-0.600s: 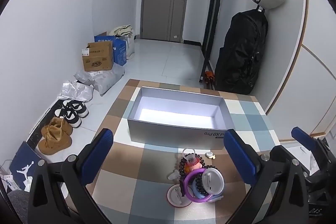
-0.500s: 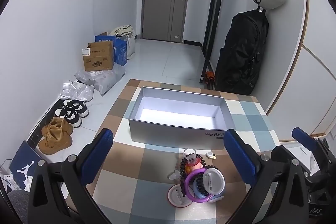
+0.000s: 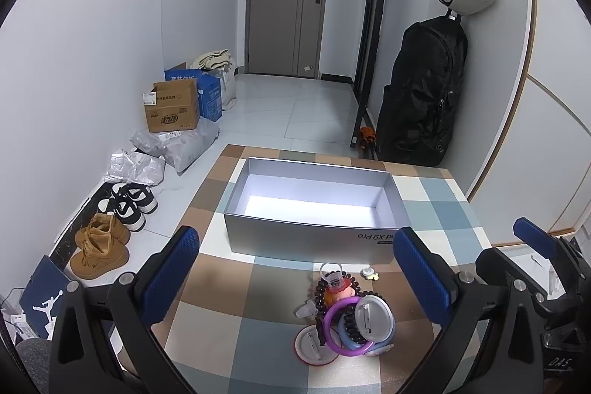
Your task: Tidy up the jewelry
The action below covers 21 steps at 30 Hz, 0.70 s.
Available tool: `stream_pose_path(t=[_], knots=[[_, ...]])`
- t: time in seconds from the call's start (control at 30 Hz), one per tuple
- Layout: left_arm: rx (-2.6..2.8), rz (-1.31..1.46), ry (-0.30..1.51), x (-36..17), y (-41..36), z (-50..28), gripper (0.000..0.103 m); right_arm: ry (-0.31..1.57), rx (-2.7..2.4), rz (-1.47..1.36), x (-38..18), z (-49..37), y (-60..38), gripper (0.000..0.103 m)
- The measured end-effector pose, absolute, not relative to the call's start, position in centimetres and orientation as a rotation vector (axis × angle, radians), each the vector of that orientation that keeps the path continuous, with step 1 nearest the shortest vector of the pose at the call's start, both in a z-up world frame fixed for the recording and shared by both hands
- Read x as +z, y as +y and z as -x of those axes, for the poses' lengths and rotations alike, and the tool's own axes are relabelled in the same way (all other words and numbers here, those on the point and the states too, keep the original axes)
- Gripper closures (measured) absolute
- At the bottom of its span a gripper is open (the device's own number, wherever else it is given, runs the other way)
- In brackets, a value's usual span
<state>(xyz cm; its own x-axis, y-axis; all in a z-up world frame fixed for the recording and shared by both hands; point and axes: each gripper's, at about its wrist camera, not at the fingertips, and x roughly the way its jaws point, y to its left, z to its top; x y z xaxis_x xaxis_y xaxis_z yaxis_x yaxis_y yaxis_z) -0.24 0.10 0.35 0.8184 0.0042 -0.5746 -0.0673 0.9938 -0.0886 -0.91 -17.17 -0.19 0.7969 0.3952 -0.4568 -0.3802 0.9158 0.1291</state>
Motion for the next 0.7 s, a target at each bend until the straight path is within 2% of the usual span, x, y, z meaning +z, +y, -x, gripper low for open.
stream_pose_path(t=[0.13, 0.43, 0.7], knots=[[0.033, 0.117, 0.652, 0.22, 0.27, 0.02, 0.001, 0.497, 0.418, -0.03, -0.17, 0.81, -17.15, 0.0], [0.029, 0.137, 0.599, -0.02, 0.07, 0.14, 0.001, 0.499, 0.418, -0.032, -0.18, 0.84, -17.13, 0.0], [0.03, 0.127, 0.652, -0.42, 0.33, -0.22, 0.001, 0.521, 0.431, -0.038, -0.53, 0.7, -16.71, 0.0]])
